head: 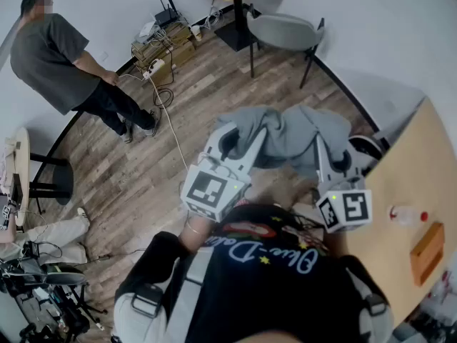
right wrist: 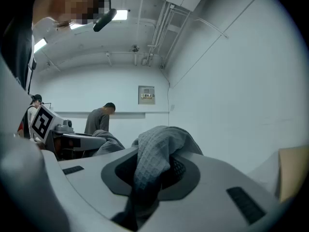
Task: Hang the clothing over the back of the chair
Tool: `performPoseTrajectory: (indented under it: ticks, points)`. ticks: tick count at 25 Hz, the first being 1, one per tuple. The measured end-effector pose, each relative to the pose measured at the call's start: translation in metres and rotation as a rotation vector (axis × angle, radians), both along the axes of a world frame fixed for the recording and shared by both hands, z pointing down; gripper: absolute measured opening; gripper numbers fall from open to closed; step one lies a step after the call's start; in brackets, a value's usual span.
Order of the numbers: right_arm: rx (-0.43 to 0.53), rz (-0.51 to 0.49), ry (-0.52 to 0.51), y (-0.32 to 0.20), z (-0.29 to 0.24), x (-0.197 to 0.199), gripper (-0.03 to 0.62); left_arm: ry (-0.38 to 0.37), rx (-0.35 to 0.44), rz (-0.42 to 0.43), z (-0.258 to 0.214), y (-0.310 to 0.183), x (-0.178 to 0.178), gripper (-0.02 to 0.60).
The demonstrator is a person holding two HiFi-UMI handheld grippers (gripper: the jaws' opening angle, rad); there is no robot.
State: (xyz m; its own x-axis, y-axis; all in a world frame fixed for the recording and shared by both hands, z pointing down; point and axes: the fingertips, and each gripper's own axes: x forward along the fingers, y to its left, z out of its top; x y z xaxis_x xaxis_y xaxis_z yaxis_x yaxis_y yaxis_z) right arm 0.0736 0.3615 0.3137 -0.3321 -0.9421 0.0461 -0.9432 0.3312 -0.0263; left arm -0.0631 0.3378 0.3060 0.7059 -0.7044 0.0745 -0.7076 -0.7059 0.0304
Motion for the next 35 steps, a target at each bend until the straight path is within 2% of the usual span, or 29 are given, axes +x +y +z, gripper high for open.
performPoseTrajectory:
  ticks: [4, 13, 17, 20, 28, 35]
  points:
    - [-0.001, -0.006, -0.001, -0.002, 0.002, -0.006, 0.071, -0.017, 0.019, 0.007, 0.003, -0.004, -0.007, 0.097]
    - [-0.013, 0.007, 0.004, -0.011, 0.002, -0.018, 0.071, 0.017, -0.002, 0.0, 0.003, -0.012, -0.019, 0.097]
    - [-0.02, 0.012, 0.009, -0.018, 0.003, -0.032, 0.071, -0.006, 0.007, 0.009, 0.007, -0.02, -0.035, 0.097]
    - [-0.022, 0.017, 0.008, -0.025, 0.003, -0.043, 0.072, 0.013, -0.001, 0.001, 0.005, -0.025, -0.047, 0.097]
    - [-0.021, 0.025, 0.011, -0.048, 0.005, -0.079, 0.072, -0.002, 0.019, 0.007, 0.008, -0.047, -0.085, 0.097]
    - [-0.021, 0.064, 0.013, -0.054, 0.008, -0.107, 0.072, 0.034, 0.014, 0.031, 0.009, -0.059, -0.114, 0.097]
